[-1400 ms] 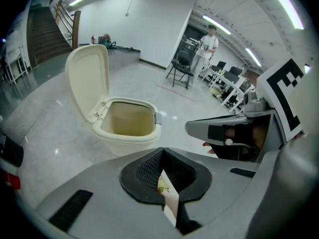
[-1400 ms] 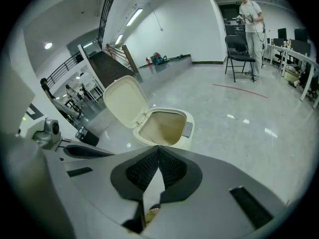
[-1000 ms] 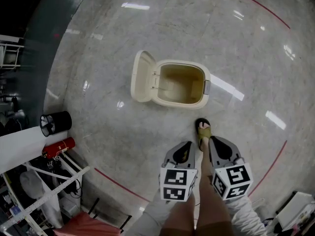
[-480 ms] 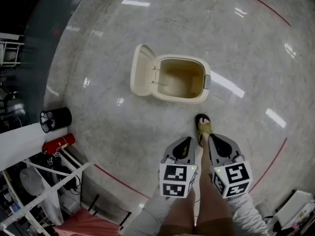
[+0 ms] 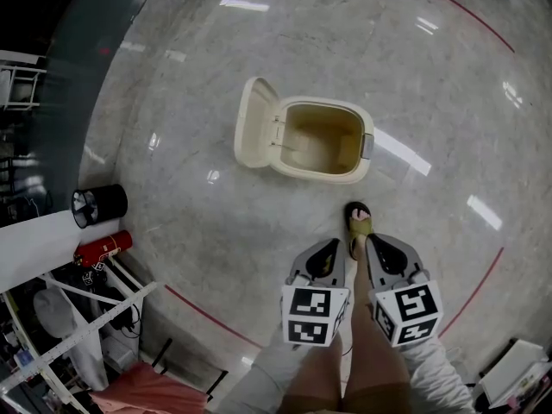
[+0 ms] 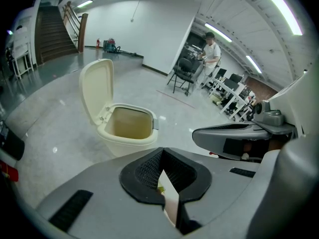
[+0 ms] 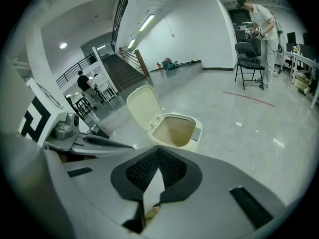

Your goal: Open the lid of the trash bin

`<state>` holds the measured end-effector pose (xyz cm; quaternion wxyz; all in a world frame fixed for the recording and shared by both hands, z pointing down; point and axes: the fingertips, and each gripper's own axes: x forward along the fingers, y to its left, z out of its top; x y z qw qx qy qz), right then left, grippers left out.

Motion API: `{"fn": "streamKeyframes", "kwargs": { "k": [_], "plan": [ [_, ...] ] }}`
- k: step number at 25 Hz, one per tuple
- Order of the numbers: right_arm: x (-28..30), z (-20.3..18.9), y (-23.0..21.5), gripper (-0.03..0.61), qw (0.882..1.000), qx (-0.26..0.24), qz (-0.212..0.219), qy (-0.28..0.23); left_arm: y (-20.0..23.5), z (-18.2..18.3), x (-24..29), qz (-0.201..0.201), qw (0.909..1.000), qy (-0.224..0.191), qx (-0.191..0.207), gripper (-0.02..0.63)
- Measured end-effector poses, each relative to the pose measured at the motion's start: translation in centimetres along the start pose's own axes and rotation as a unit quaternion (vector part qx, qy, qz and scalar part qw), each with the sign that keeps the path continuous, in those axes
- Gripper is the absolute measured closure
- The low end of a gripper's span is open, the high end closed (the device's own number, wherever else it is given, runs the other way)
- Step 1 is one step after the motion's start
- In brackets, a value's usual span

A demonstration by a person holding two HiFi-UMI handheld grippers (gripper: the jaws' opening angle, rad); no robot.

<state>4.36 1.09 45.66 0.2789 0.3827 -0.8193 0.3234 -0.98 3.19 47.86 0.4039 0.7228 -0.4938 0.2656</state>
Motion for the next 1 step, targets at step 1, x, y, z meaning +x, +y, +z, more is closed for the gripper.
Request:
{"fn": "streamKeyframes", "kwargs": {
  "k": [1],
  "plan": [
    [0.03, 0.1, -0.03, 0.584, 1.0, -0.002, 0.0, 0.0, -0.01, 0.13, 0.02, 0.0, 1.0, -0.001, 0.002, 0.609]
  ]
}}
